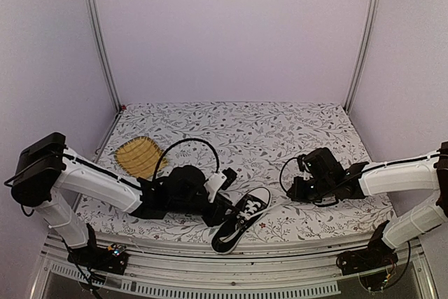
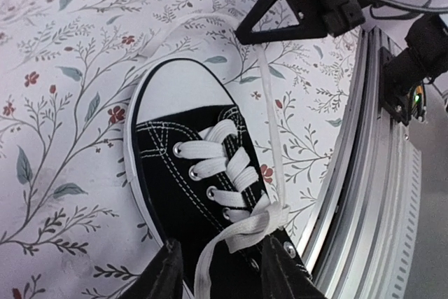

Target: Tie the shoes

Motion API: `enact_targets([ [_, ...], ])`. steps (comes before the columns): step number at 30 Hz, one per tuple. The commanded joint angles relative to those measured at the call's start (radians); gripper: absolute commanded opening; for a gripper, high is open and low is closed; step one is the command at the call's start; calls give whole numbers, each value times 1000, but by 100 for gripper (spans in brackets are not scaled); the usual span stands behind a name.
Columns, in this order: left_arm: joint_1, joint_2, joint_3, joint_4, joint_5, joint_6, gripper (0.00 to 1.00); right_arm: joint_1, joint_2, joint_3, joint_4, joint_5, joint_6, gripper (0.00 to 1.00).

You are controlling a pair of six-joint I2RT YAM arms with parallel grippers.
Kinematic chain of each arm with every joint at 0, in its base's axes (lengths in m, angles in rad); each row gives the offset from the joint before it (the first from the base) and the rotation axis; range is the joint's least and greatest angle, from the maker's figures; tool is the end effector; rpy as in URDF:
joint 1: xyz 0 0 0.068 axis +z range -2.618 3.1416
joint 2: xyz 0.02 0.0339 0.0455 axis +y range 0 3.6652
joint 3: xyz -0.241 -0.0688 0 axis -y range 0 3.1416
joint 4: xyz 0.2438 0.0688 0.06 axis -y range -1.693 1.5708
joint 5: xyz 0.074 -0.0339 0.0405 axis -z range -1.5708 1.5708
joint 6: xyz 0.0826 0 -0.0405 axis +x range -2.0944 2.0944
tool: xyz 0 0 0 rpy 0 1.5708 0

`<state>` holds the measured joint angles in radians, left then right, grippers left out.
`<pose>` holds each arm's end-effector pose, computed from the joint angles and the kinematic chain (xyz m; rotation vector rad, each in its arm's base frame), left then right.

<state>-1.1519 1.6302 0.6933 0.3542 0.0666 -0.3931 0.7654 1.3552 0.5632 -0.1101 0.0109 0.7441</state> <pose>0.1405 -0.3290 0.1071 0.8956 2.1340 -0.9250 0.2022 0.1930 0.0947 -0.0226 2.5817 0.6042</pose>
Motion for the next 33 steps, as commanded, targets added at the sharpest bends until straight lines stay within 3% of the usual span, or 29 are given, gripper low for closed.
enact_targets([
  [1,3,38,36,-66,34,127,35,-5,2,13,24,-11,-4,2],
  [6,33,47,25,-49,63,146,28,-5,-7,12,24,-15,-2,2],
  [18,57,106,39,-38,114,152,26,-5,-5,14,25,-14,-2,2],
  [23,61,109,43,-38,62,133,0,-5,-19,10,1,37,8,2],
  [27,65,82,24,-38,-60,87,0,-11,-24,15,-67,116,24,2],
  [33,89,24,-21,-28,-83,37,0,-19,-33,11,-123,182,45,2],
])
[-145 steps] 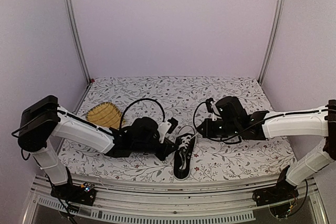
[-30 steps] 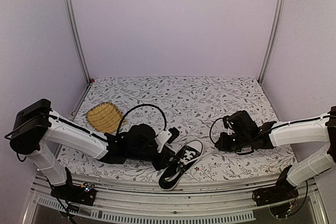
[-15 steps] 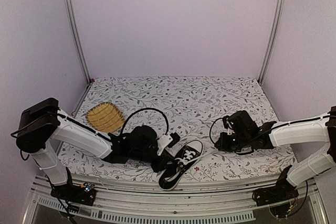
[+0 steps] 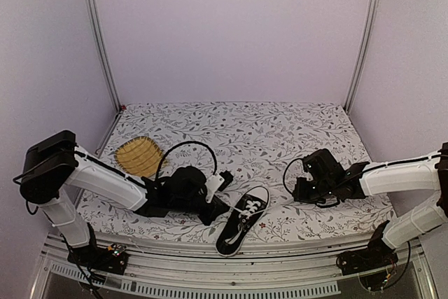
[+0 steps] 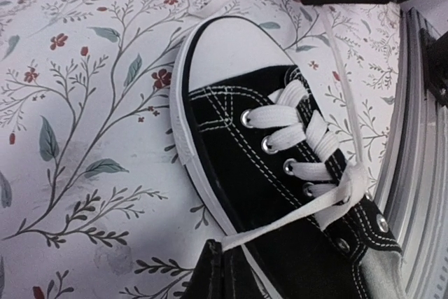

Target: Tie the shoes

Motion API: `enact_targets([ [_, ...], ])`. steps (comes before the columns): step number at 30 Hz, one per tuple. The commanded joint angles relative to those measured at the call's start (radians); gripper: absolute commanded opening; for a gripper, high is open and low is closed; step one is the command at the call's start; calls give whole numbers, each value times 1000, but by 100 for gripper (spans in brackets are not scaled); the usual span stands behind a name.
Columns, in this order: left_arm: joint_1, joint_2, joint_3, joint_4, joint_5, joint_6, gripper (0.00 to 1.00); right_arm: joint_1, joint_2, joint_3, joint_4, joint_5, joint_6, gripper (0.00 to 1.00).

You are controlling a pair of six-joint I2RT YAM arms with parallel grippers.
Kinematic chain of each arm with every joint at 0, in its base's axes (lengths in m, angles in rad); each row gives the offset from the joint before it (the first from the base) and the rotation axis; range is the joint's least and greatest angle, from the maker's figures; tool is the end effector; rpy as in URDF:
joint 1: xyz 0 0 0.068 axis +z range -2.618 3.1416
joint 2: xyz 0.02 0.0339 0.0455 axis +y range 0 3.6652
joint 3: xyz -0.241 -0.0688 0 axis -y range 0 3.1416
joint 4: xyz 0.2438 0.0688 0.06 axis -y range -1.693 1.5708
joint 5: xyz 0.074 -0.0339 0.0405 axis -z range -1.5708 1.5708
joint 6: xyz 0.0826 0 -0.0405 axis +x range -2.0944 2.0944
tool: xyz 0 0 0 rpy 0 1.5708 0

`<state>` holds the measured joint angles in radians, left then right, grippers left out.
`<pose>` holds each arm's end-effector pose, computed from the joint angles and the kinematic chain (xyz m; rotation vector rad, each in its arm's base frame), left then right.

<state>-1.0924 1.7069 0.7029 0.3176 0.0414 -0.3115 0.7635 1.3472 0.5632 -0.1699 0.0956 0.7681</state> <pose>0.1605 -0.3170 0.0796 0.9279 2.1932 -0.7657 0.2019 0.1823 0.0914 0.0454 2.5910 0.4829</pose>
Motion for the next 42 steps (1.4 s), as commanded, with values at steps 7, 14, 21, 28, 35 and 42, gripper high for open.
enact_targets([
  [7,35,-68,-82,7,-50,-103,0,-18,-62,-2,-117,145,39,2],
  [14,35,-76,-151,28,-53,-179,0,-18,-95,-51,-129,156,71,2],
  [21,35,-62,-201,42,-31,-228,0,-18,-89,-76,-147,148,107,2],
  [28,30,-45,-229,49,-17,-263,0,-18,-99,-127,-113,117,151,2],
  [35,-4,-75,-212,153,99,-194,0,-17,-200,-139,-20,20,98,2],
  [42,-26,-69,-140,163,139,-123,36,-17,-272,-82,-32,-14,34,2],
])
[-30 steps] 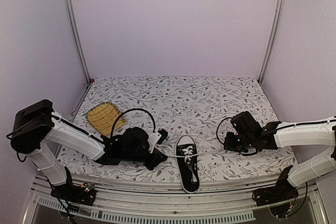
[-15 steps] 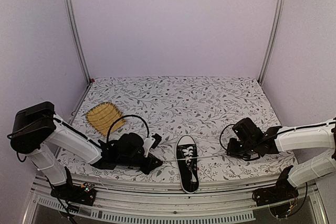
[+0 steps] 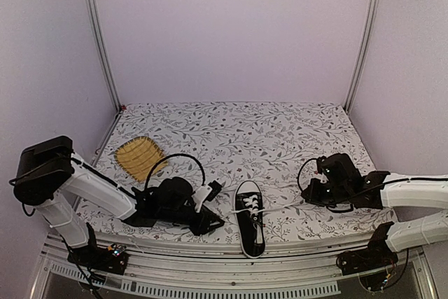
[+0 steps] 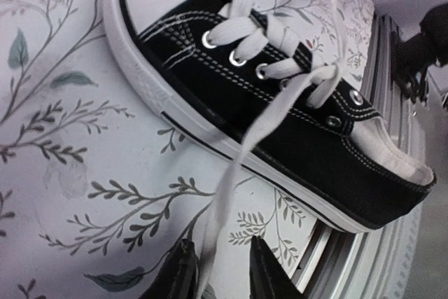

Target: Tie the shoes

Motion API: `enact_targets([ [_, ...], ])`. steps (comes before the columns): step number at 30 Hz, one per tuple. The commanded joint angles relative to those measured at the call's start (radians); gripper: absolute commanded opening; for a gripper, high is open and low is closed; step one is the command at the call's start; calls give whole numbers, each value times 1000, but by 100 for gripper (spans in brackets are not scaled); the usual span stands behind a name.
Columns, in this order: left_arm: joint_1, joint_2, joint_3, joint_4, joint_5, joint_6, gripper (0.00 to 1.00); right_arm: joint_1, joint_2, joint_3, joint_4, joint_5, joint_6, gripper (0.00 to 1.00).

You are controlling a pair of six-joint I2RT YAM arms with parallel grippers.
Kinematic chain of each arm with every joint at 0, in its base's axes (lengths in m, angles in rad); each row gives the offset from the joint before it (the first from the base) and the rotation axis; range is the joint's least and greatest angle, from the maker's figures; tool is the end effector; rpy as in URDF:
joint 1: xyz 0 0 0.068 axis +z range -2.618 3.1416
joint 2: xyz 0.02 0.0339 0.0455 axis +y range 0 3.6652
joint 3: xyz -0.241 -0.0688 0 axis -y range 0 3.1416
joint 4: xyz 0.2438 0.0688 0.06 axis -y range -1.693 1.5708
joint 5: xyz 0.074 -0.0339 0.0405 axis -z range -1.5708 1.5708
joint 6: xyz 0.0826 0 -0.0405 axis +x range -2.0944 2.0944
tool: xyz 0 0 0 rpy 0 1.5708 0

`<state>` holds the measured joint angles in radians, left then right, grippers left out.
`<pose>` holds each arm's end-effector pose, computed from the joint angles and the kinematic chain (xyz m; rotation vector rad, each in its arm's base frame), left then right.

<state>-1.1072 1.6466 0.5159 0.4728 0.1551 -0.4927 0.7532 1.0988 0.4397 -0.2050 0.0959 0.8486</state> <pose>0.1315 -0.2915 0.0637 0.8229 2.2869 -0.9870 0.1815 0.1593 0.1075 0.1648 2.5168 0.5836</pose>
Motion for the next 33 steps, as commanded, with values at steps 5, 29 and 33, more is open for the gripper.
enact_targets([
  [5,-12,37,124,-59,39,136,52,-7,-12,50,6,-20,-54,2],
  [29,-14,136,223,-134,-69,168,0,-7,9,95,52,-85,-83,2],
  [33,-15,111,192,-70,-58,121,0,-8,44,180,81,-135,-131,2],
])
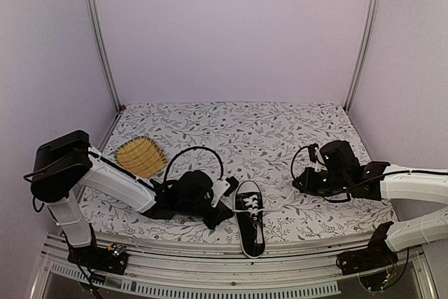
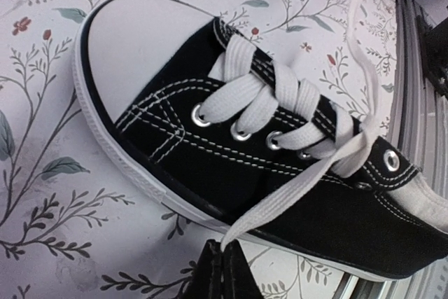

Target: Tie the shoes

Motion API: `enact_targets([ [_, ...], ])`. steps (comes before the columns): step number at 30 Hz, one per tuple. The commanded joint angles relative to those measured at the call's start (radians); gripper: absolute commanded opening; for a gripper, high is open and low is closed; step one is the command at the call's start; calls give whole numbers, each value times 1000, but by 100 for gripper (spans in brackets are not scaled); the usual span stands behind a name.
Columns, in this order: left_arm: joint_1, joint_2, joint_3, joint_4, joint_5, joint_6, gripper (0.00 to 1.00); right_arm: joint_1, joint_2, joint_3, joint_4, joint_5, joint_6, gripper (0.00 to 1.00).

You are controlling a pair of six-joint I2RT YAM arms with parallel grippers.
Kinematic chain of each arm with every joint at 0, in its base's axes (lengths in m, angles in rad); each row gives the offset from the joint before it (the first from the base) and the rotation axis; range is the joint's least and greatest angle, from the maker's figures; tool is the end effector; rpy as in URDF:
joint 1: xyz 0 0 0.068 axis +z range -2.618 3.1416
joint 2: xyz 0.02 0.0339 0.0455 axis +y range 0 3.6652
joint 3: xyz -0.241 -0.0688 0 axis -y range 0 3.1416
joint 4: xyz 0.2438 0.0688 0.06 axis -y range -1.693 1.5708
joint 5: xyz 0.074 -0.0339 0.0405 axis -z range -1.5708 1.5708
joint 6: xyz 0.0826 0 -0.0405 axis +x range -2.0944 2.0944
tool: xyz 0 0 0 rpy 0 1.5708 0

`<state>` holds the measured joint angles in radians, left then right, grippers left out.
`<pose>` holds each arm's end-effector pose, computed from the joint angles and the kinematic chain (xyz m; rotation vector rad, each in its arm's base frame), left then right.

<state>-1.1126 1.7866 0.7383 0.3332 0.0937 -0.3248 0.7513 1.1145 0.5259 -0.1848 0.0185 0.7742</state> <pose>0.1537 -0.3292 0.0651 0.9814 2.2259 -0.8161 0.1925 0.1777 0.1350 0.0378 2.4625 0.7003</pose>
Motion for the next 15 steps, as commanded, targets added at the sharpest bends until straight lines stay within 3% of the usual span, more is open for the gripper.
enact_targets([
  [1,-14,-43,-38,84,1,-62,0,-6,47,123,75,-85,-65,2],
  [6,-44,-130,-105,221,-19,-129,0,23,188,287,158,-190,-99,2],
  [15,-92,-144,-127,269,-53,-155,0,186,509,600,211,-259,-108,2],
])
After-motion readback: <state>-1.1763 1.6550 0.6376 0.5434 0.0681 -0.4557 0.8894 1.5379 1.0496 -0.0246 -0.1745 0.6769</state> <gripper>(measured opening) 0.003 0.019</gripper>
